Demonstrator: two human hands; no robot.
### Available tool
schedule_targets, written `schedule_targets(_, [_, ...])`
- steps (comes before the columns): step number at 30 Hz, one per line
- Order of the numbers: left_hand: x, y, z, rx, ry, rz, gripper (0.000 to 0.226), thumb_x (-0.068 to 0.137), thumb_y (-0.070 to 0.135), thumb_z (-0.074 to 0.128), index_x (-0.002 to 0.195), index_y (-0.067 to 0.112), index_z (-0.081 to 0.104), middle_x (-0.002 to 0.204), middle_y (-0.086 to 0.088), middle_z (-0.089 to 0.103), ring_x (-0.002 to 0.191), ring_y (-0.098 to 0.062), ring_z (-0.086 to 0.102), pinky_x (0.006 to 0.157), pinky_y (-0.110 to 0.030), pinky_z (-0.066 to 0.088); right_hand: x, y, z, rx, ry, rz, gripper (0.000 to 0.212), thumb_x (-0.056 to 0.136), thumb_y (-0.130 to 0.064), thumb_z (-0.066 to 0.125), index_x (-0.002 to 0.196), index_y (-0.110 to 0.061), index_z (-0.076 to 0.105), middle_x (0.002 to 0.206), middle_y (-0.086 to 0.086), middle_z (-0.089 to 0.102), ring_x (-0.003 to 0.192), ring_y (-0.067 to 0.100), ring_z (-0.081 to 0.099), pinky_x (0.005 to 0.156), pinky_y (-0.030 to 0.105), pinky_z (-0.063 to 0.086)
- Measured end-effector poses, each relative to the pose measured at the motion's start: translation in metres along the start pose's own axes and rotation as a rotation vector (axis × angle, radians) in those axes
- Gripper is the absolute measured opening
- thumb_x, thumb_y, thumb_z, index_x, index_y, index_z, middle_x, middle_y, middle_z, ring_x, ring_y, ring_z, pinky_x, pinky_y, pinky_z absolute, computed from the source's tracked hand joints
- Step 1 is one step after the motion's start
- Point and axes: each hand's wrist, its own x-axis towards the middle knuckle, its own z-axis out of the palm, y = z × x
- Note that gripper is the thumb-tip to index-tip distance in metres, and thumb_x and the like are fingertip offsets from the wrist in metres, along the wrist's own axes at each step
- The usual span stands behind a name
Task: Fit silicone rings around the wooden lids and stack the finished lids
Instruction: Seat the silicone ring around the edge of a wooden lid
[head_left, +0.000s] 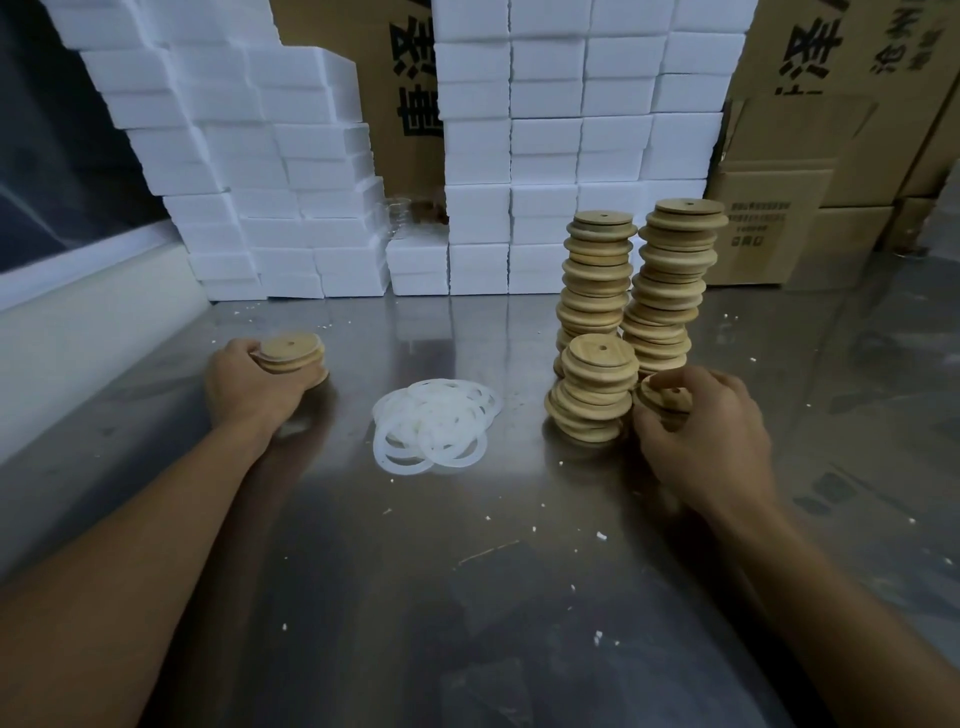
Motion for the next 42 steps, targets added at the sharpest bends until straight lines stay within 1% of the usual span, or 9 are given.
schedule_targets(5, [-0.031, 0.01, -0.015, 0.068, 0.113, 0.16, 0.076, 0.064, 0.043, 0.082, 0.124, 0.018, 0.043, 0.128, -0.012, 0.045, 0.122, -0.033, 0.041, 0.102, -0.05, 0.039, 0.001, 0.001, 0.001, 0.012, 0.097, -0.02, 0.034, 0.082, -0.029, 0.074, 0.113, -0.017, 0.066, 0.115, 0.015, 0.064, 0.108, 0.036, 0.057, 0.085, 0.039, 0.045])
schedule_targets(10, [-0.086, 0.029, -0.022, 0.204, -0.11, 0.843, 0.039, 0.079, 0.036, 0.063, 0.104, 0.007, 0.06, 0.096, -0.009, 0.058, 0.091, -0.029, 0.053, 0.078, -0.042, 0.046, 0.002, -0.001, -0.002, 0.079, 0.179, -0.032, 0.035, 0.08, -0.032, 0.079, 0.109, -0.019, 0.063, 0.108, 0.008, 0.068, 0.1, 0.029, 0.06, 0.075, 0.032, 0.04])
schedule_targets(15, [-0.117, 0.042, -0.026, 0.182, -0.233, 0.973, 0.042, 0.083, 0.047, 0.058, 0.099, 0.009, 0.068, 0.091, -0.005, 0.061, 0.083, -0.022, 0.055, 0.07, -0.035, 0.047, -0.007, -0.02, -0.007, 0.201, 0.31, -0.156, 0.037, 0.078, -0.042, 0.077, 0.104, -0.021, 0.061, 0.105, -0.002, 0.062, 0.103, 0.024, 0.054, 0.076, 0.021, 0.028])
schedule_targets(18, [-0.13, 0.047, -0.023, 0.19, -0.357, 1.017, 0.039, 0.078, 0.049, 0.066, 0.095, 0.014, 0.07, 0.092, 0.001, 0.059, 0.085, -0.018, 0.053, 0.072, -0.037, 0.047, -0.017, -0.035, -0.002, 0.269, 0.293, -0.271, 0.035, 0.077, -0.037, 0.078, 0.101, -0.019, 0.061, 0.103, -0.003, 0.06, 0.099, 0.021, 0.054, 0.08, 0.025, 0.036])
schedule_targets(23, [-0.134, 0.049, -0.02, 0.166, -0.456, 0.986, 0.01, 0.075, 0.025, 0.081, 0.08, 0.02, 0.075, 0.093, 0.003, 0.055, 0.091, -0.019, 0.049, 0.077, -0.042, 0.045, -0.031, -0.047, 0.011, 0.44, 0.125, -0.367, 0.033, 0.074, -0.029, 0.083, 0.098, -0.022, 0.061, 0.102, -0.006, 0.06, 0.095, 0.007, 0.056, 0.079, 0.019, 0.046])
schedule_targets(31, [-0.14, 0.058, -0.018, 0.258, -0.366, 0.981, 0.009, 0.091, 0.012, 0.059, 0.084, 0.017, 0.062, 0.094, 0.007, 0.054, 0.096, -0.017, 0.047, 0.079, -0.03, 0.023, -0.039, -0.048, 0.026, 0.585, -0.049, -0.358, 0.028, 0.069, -0.021, 0.089, 0.089, -0.024, 0.069, 0.113, -0.012, 0.058, 0.116, 0.003, 0.055, 0.098, 0.034, 0.05])
schedule_targets(36, [-0.145, 0.075, -0.029, -0.507, -0.486, 0.393, 0.025, 0.094, -0.002, 0.053, 0.082, 0.018, 0.062, 0.067, 0.005, 0.065, 0.064, -0.007, 0.06, 0.064, -0.021, 0.051, -0.036, -0.046, 0.025, 0.542, -0.103, -0.29, 0.02, 0.072, -0.016, 0.087, 0.086, -0.024, 0.075, 0.123, -0.011, 0.061, 0.116, 0.005, 0.058, 0.096, 0.032, 0.053])
schedule_targets(39, [-0.152, 0.082, -0.035, -0.681, -0.625, 0.263, 0.022, 0.092, -0.002, 0.058, 0.093, 0.019, 0.066, 0.073, 0.001, 0.072, 0.065, -0.009, 0.065, 0.064, -0.021, 0.056, -0.037, -0.048, 0.022, 0.569, -0.144, -0.239, 0.002, 0.081, -0.029, 0.078, 0.082, -0.028, 0.077, 0.124, -0.013, 0.062, 0.114, -0.002, 0.057, 0.086, 0.016, 0.048])
schedule_targets(42, [-0.161, 0.086, -0.032, -0.746, -0.678, 0.217, 0.021, 0.09, -0.002, 0.061, 0.095, 0.017, 0.066, 0.077, -0.003, 0.075, 0.071, -0.015, 0.068, 0.062, -0.023, 0.055, -0.042, -0.054, 0.018, 0.758, -0.226, -0.21, 0.029, 0.088, -0.048, 0.058, 0.075, -0.032, 0.078, 0.109, -0.013, 0.069, 0.11, -0.001, 0.061, 0.084, 0.014, 0.045])
